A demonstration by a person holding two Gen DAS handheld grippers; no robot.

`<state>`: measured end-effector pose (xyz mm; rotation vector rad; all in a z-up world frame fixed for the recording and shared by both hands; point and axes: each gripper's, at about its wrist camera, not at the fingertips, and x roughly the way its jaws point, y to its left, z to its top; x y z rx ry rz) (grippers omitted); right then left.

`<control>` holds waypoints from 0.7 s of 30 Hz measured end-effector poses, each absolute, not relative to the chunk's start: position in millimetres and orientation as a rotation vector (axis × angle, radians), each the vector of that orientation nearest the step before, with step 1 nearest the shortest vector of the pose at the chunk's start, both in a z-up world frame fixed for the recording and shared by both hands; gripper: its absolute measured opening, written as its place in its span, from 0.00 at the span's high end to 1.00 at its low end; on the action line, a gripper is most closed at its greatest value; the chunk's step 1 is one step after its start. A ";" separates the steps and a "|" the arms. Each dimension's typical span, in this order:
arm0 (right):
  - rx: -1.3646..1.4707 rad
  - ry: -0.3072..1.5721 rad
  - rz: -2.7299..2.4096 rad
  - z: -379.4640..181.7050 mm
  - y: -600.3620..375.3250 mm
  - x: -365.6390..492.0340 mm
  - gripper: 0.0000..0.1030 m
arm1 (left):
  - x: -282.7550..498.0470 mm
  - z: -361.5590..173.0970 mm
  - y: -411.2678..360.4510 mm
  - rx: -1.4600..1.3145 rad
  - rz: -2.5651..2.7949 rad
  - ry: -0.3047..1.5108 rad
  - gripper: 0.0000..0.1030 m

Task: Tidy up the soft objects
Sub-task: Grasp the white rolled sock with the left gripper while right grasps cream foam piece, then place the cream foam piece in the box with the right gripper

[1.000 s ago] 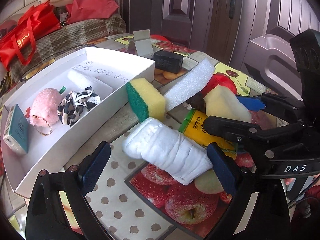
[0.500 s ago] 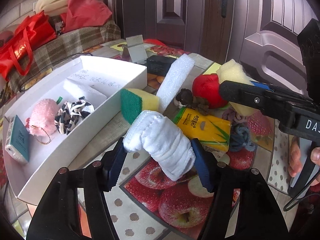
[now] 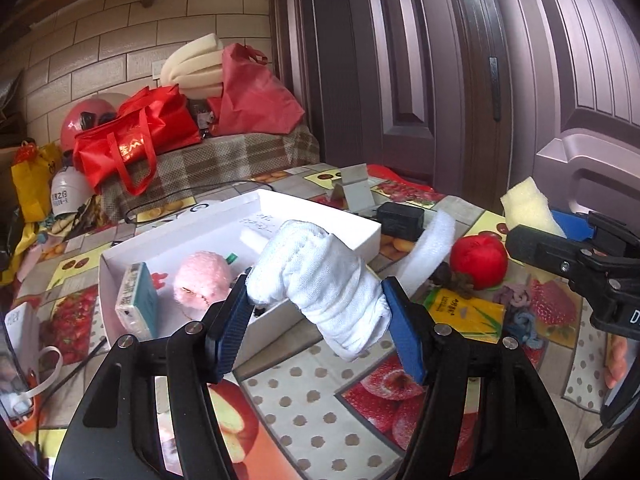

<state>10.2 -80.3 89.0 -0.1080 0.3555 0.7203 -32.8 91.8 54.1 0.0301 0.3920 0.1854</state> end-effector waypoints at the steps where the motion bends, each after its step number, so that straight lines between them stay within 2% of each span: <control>1: -0.111 0.361 0.726 88.1 -79.2 10.5 0.39 | -33.8 54.0 95.5 0.030 0.198 0.387 0.37; 21: -0.215 0.426 0.852 71.1 -14.6 2.1 0.39 | -39.9 53.8 149.0 -0.021 0.351 0.342 0.37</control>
